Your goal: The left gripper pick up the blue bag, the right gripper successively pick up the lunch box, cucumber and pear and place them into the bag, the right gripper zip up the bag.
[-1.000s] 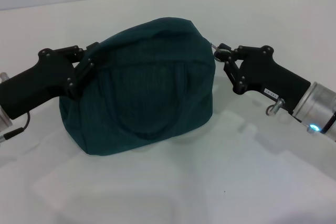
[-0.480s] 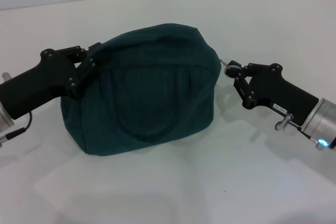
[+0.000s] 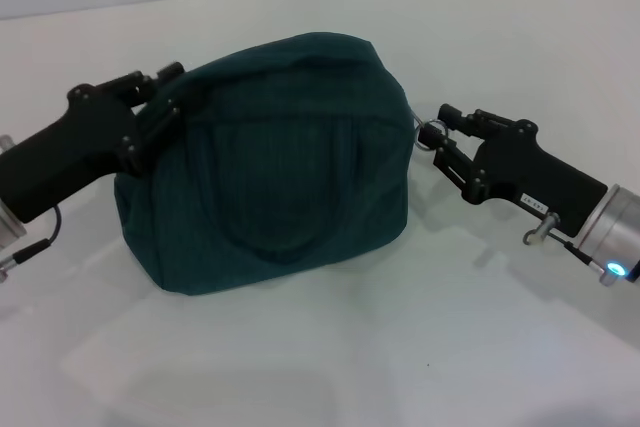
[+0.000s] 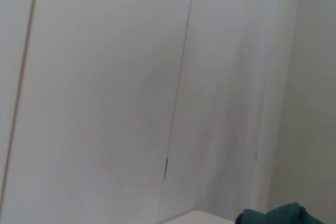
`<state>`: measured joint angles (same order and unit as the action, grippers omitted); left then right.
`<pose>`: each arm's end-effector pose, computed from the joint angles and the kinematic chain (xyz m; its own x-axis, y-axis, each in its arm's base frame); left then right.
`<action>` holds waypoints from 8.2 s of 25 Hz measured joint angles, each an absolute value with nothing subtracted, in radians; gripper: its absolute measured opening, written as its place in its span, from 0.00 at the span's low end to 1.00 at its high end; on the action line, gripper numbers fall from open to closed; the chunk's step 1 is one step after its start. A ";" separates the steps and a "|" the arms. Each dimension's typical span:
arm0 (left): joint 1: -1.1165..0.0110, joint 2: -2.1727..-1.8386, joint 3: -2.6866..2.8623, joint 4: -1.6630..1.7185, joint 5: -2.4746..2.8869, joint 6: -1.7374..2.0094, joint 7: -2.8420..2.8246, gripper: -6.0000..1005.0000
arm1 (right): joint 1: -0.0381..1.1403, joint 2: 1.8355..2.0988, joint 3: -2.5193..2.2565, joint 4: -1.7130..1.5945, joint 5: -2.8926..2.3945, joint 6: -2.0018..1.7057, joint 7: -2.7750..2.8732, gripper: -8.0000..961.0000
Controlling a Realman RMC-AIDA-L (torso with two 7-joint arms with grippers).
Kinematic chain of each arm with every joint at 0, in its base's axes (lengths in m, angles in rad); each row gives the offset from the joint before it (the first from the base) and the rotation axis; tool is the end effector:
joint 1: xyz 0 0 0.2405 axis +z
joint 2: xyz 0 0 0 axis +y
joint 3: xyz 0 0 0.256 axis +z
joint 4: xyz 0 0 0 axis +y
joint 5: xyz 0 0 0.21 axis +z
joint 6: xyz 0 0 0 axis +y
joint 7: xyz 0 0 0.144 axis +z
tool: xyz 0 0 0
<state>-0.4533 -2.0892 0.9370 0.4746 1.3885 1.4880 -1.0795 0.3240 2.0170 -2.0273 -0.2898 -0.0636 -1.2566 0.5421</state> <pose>-0.2464 0.3246 -0.0130 0.6135 0.1255 0.7796 0.4752 -0.8472 -0.2376 0.2972 0.2886 -0.0464 0.6514 -0.0619 -0.7562 -0.6053 -0.6433 -0.4687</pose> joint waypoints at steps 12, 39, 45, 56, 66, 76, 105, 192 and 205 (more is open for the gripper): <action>-0.440 -2.091 0.937 0.337 1.267 1.568 -0.911 0.45 | 0.284 1.982 -2.028 -0.237 -0.066 -1.454 0.564 0.54; -0.455 -2.094 0.942 0.331 1.267 1.568 -0.931 0.89 | 0.416 1.834 -2.028 -0.220 -0.281 -1.444 0.944 0.58; -0.459 -2.094 0.942 0.330 1.267 1.569 -0.932 0.89 | 0.444 1.768 -2.027 -0.215 -0.370 -1.513 1.045 0.58; -0.474 -2.095 0.942 0.322 1.267 1.570 -0.931 0.89 | 0.452 1.718 -2.001 -0.209 -0.388 -1.568 1.151 0.58; -0.460 -2.093 0.957 0.328 1.278 1.776 -0.852 0.89 | 0.463 1.715 -1.956 -0.215 -0.395 -1.747 1.042 0.59; -0.438 -2.075 1.067 0.432 1.399 1.787 -0.952 0.89 | 0.579 1.706 -1.919 -0.215 -0.561 -1.896 1.035 0.59; -0.461 -2.081 0.963 0.474 1.398 1.615 -0.915 0.89 | 0.512 1.799 -1.562 -0.517 -0.895 -1.494 0.991 0.59; -0.436 -2.053 0.945 0.864 1.666 1.568 -1.187 0.88 | 0.406 1.850 -1.003 -0.992 -1.599 -1.721 1.511 0.59; -0.435 -2.050 0.953 0.864 1.668 1.584 -1.192 0.88 | 0.405 1.854 -0.988 -0.994 -1.610 -1.734 1.533 0.59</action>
<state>-0.4350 -2.0500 0.9531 0.8637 1.6678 1.5835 -1.1920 0.4053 1.8543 -0.9878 -0.9941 -1.6100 -1.7340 1.5328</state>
